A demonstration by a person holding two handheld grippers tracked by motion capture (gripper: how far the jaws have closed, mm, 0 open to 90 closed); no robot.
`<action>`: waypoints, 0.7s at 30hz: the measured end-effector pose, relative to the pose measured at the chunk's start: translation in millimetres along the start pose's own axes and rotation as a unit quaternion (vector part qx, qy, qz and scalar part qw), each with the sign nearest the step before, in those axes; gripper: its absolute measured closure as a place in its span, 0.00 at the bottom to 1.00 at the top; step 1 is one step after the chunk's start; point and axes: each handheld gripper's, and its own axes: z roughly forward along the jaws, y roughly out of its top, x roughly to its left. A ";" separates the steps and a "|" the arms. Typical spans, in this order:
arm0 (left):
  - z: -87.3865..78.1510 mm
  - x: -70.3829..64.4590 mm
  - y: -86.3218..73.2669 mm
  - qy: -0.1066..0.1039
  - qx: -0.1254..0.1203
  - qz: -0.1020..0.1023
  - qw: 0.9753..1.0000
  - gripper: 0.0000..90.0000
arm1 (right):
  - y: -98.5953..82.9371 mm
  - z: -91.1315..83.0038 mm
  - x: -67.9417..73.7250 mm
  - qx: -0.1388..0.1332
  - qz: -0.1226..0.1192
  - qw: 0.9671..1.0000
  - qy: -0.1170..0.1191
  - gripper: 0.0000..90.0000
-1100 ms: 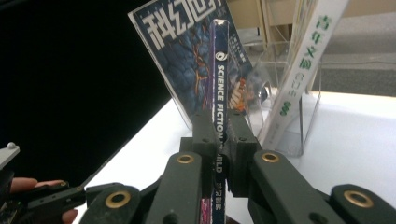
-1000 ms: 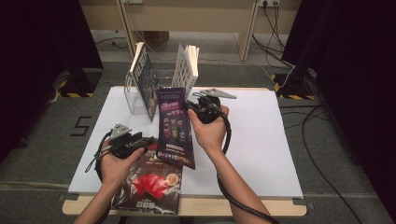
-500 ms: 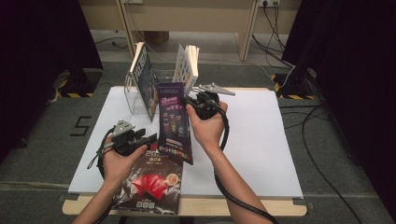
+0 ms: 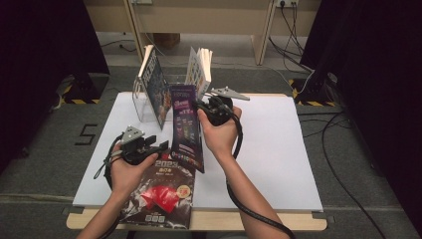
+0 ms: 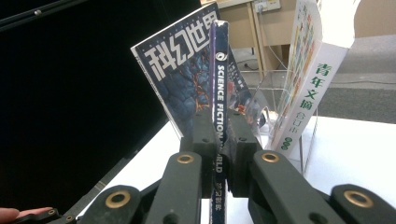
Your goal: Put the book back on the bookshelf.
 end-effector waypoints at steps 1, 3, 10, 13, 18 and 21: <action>0.1 -0.8 1.0 -0.001 -0.001 0.001 1.000 0.50 | 0.5 0.6 0.6 0.000 -0.001 1.000 -0.001 0.94; 0.1 -2.8 3.3 -0.003 -0.003 0.002 1.000 0.50 | 1.7 2.3 1.9 0.000 -0.003 1.000 -0.002 0.94; 3.0 -16.6 17.6 -0.022 -0.020 0.005 1.000 0.49 | 4.8 8.2 7.7 -0.001 -0.005 1.000 -0.002 0.94; 6.6 -21.8 23.5 -0.034 -0.021 0.004 0.999 0.49 | 5.7 9.8 10.0 -0.003 -0.008 1.000 -0.002 0.94; 10.1 -26.9 33.6 -0.041 -0.027 0.003 0.999 0.47 | 7.5 11.8 13.6 -0.011 -0.011 1.000 -0.002 0.94; 12.5 -31.1 39.2 -0.046 -0.032 -0.001 0.998 0.45 | 8.4 13.6 14.8 -0.013 -0.010 1.000 -0.004 0.94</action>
